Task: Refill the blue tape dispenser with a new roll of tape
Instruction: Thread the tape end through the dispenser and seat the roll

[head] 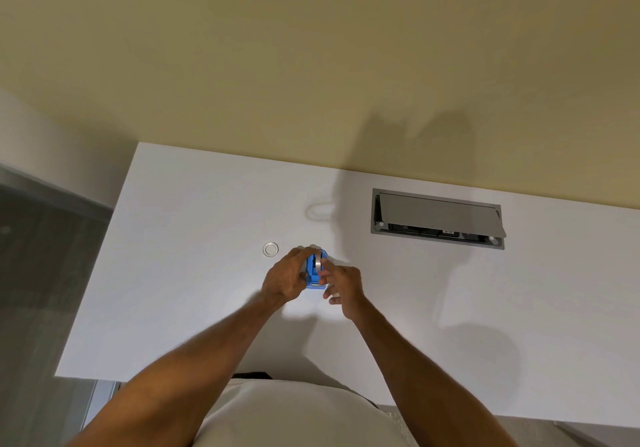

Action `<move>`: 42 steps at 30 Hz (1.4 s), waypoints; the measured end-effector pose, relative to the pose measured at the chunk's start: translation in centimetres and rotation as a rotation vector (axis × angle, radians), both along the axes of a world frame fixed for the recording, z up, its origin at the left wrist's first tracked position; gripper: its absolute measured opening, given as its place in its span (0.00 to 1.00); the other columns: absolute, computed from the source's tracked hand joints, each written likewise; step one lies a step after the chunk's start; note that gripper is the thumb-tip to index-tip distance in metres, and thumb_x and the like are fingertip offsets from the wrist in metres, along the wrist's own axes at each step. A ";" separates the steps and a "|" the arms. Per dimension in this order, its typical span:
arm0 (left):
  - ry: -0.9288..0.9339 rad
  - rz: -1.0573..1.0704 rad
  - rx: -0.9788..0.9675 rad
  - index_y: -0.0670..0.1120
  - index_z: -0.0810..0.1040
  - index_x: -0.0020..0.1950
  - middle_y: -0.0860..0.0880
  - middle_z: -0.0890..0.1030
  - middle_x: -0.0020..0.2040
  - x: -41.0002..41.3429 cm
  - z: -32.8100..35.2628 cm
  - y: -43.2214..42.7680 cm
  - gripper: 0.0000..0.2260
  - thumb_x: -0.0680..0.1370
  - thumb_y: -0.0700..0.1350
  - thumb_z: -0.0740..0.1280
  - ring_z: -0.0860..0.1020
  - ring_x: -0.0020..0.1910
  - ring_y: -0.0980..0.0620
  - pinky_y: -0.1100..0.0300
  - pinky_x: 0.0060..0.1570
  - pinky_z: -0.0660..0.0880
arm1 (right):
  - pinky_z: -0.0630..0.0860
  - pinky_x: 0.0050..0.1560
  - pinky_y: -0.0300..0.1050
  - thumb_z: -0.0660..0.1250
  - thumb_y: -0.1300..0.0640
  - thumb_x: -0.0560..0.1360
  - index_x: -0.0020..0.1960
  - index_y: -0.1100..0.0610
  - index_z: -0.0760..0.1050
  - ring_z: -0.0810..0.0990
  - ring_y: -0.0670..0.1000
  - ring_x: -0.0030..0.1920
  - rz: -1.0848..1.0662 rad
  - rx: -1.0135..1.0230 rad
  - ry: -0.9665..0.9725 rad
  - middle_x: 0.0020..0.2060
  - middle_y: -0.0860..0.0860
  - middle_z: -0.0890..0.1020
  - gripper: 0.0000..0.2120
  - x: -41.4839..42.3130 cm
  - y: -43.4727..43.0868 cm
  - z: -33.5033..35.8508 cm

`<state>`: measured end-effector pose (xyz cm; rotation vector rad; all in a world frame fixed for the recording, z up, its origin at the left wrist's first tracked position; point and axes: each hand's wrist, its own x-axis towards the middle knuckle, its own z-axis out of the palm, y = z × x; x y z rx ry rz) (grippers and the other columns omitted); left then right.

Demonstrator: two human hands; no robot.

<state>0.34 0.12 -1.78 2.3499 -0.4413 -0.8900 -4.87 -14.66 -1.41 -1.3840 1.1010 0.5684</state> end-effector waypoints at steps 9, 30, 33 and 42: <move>0.025 -0.025 0.024 0.51 0.71 0.79 0.48 0.77 0.72 0.3 0.2 0.1 0.24 0.82 0.42 0.69 0.79 0.69 0.45 0.50 0.69 0.78 | 0.72 0.73 0.62 0.70 0.48 0.81 0.69 0.66 0.76 0.80 0.66 0.67 -0.222 0.196 0.061 0.67 0.62 0.81 0.25 0.1 1.6 -0.1; 0.010 -0.043 0.028 0.49 0.63 0.84 0.49 0.74 0.79 -0.3 -0.6 0.0 0.32 0.81 0.43 0.71 0.74 0.77 0.47 0.49 0.76 0.74 | 0.65 0.80 0.63 0.66 0.59 0.82 0.73 0.66 0.71 0.75 0.65 0.73 -0.376 0.292 0.119 0.72 0.65 0.75 0.21 -0.2 1.9 -0.5; -0.019 -0.143 0.121 0.49 0.60 0.85 0.49 0.71 0.80 -0.6 -1.2 -0.1 0.35 0.80 0.45 0.72 0.71 0.79 0.46 0.48 0.76 0.73 | 0.68 0.78 0.63 0.68 0.59 0.82 0.72 0.66 0.72 0.77 0.65 0.71 -0.349 0.253 0.107 0.70 0.65 0.77 0.21 -0.5 2.0 -0.7; -0.151 -0.175 0.297 0.53 0.57 0.85 0.52 0.74 0.76 -1.2 -1.8 -0.6 0.35 0.81 0.50 0.70 0.72 0.75 0.47 0.48 0.70 0.78 | 0.76 0.56 0.55 0.71 0.57 0.79 0.66 0.65 0.77 0.82 0.60 0.51 -0.281 0.176 0.118 0.63 0.63 0.83 0.19 -1.6 1.9 -0.6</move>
